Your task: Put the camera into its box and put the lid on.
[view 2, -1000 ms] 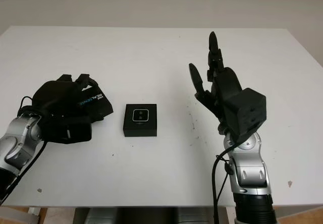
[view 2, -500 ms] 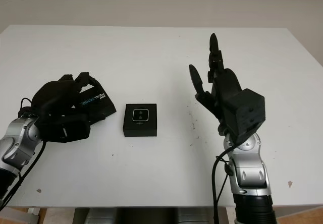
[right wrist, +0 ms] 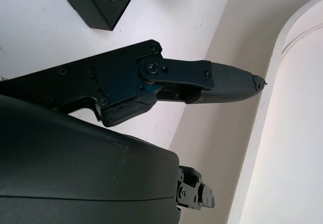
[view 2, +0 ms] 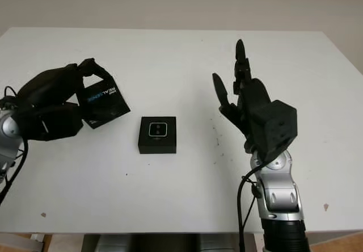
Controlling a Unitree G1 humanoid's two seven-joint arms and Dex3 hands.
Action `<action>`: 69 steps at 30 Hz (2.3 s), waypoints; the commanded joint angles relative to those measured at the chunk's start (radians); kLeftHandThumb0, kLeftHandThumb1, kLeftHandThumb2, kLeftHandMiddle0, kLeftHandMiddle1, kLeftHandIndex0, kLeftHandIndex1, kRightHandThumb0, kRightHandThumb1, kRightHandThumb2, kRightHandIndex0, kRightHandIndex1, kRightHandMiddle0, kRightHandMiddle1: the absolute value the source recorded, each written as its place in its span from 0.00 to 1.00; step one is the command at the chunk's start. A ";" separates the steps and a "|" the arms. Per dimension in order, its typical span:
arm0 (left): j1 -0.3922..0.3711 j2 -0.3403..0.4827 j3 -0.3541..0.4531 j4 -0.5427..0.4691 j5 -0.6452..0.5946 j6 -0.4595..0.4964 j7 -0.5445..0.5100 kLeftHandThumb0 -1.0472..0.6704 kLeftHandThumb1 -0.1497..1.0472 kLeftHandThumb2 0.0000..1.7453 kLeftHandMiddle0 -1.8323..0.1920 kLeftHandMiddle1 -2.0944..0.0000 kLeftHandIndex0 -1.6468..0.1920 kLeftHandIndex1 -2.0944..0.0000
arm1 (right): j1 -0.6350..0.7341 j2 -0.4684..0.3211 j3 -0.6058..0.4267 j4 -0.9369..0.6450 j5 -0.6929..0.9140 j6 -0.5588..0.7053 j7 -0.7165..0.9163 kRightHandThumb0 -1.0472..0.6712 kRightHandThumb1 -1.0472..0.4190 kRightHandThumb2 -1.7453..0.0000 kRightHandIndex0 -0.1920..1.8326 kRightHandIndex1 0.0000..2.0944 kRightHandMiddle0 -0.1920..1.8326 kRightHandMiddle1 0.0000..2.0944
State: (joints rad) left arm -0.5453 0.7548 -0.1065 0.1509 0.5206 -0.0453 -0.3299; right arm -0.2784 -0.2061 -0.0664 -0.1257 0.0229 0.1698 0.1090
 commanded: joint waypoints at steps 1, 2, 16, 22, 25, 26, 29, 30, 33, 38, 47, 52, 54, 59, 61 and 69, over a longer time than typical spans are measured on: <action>-0.043 0.017 0.010 -0.012 -0.013 -0.012 -0.022 0.48 0.97 0.03 0.71 0.00 0.74 0.00 | 0.004 0.003 -0.003 0.003 0.002 -0.017 0.003 0.13 0.00 0.72 0.00 0.00 0.00 0.00; -0.053 0.017 0.012 -0.013 -0.025 -0.016 -0.038 0.48 0.97 0.03 0.70 0.00 0.73 0.00 | 0.006 0.002 -0.001 0.000 -0.001 -0.017 0.001 0.13 0.00 0.72 0.00 0.00 0.00 0.00; -0.117 -0.012 0.012 -0.036 -0.293 -0.068 -0.329 0.49 0.96 0.03 0.59 0.00 0.68 0.00 | 0.006 0.011 0.005 -0.004 -0.020 -0.007 -0.017 0.13 0.00 0.72 0.00 0.00 0.00 0.00; -0.132 -0.033 0.002 -0.023 -0.340 -0.085 -0.379 0.49 0.96 0.03 0.57 0.00 0.68 0.00 | 0.014 0.012 0.001 -0.006 -0.011 -0.015 -0.012 0.14 0.00 0.72 0.00 0.00 0.00 0.00; -0.133 -0.049 -0.005 -0.018 -0.350 -0.109 -0.385 0.48 0.96 0.03 0.57 0.00 0.69 0.00 | 0.018 0.009 0.004 -0.023 -0.023 0.014 -0.021 0.13 0.00 0.72 0.00 0.00 0.00 0.00; -0.134 -0.056 -0.007 -0.014 -0.352 -0.116 -0.385 0.48 0.97 0.03 0.58 0.00 0.69 0.00 | 0.019 0.008 0.005 -0.027 -0.024 0.020 -0.020 0.12 0.00 0.72 0.00 0.00 0.00 0.00; -0.131 -0.078 -0.012 0.003 -0.346 -0.143 -0.368 0.48 0.96 0.03 0.56 0.00 0.66 0.00 | 0.021 0.007 0.006 -0.027 -0.026 0.017 -0.017 0.13 0.00 0.71 0.00 0.00 0.00 0.00; -0.130 -0.083 -0.014 0.007 -0.340 -0.152 -0.361 0.49 0.97 0.03 0.56 0.00 0.66 0.00 | 0.021 0.007 0.007 -0.027 -0.031 0.016 -0.019 0.13 0.00 0.71 0.00 0.00 0.00 0.00; -0.127 -0.096 -0.027 0.015 -0.300 -0.172 -0.326 0.49 0.97 0.03 0.56 0.00 0.65 0.00 | 0.021 0.010 0.005 -0.028 -0.028 0.018 -0.018 0.12 0.00 0.71 0.00 0.00 0.00 0.00; -0.113 -0.116 -0.062 0.006 -0.198 -0.196 -0.244 0.50 0.97 0.03 0.57 0.00 0.66 0.00 | 0.024 0.015 0.008 -0.032 -0.039 0.021 -0.028 0.12 0.00 0.71 0.00 0.00 0.00 0.00; -0.092 -0.149 -0.115 0.010 -0.091 -0.209 -0.177 0.54 0.97 0.03 0.57 0.00 0.68 0.00 | 0.031 0.021 0.014 -0.037 -0.046 0.010 -0.037 0.13 0.00 0.70 0.00 0.00 0.00 0.00; -0.088 -0.160 -0.130 0.032 -0.067 -0.225 -0.161 0.55 0.96 0.03 0.56 0.00 0.68 0.00 | 0.033 0.028 0.016 -0.035 -0.043 0.000 -0.041 0.13 0.00 0.70 0.00 0.00 0.00 0.00; -0.088 -0.163 -0.136 0.039 -0.057 -0.229 -0.156 0.54 0.96 0.03 0.55 0.00 0.67 0.00 | 0.033 0.028 0.018 -0.035 -0.048 0.002 -0.045 0.14 0.00 0.70 0.00 0.00 0.00 0.00; -0.090 -0.166 -0.147 0.053 -0.041 -0.243 -0.154 0.53 0.95 0.03 0.55 0.00 0.66 0.00 | 0.033 0.028 0.020 -0.039 -0.053 0.009 -0.051 0.14 0.00 0.70 0.00 0.00 0.00 0.00; -0.092 -0.165 -0.155 0.053 -0.029 -0.238 -0.158 0.53 0.96 0.03 0.56 0.00 0.66 0.00 | 0.033 0.030 0.019 -0.040 -0.049 0.008 -0.049 0.14 0.00 0.70 0.00 0.00 0.00 0.00; -0.115 -0.163 -0.183 0.090 0.028 -0.262 -0.144 0.53 0.96 0.03 0.61 0.00 0.70 0.00 | 0.035 0.037 0.016 -0.038 -0.027 0.005 -0.038 0.14 0.00 0.70 0.00 0.00 0.00 0.00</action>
State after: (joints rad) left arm -0.6411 0.5914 -0.2838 0.2360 0.5431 -0.2993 -0.4835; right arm -0.2499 -0.1742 -0.0471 -0.1471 -0.0075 0.1819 0.0703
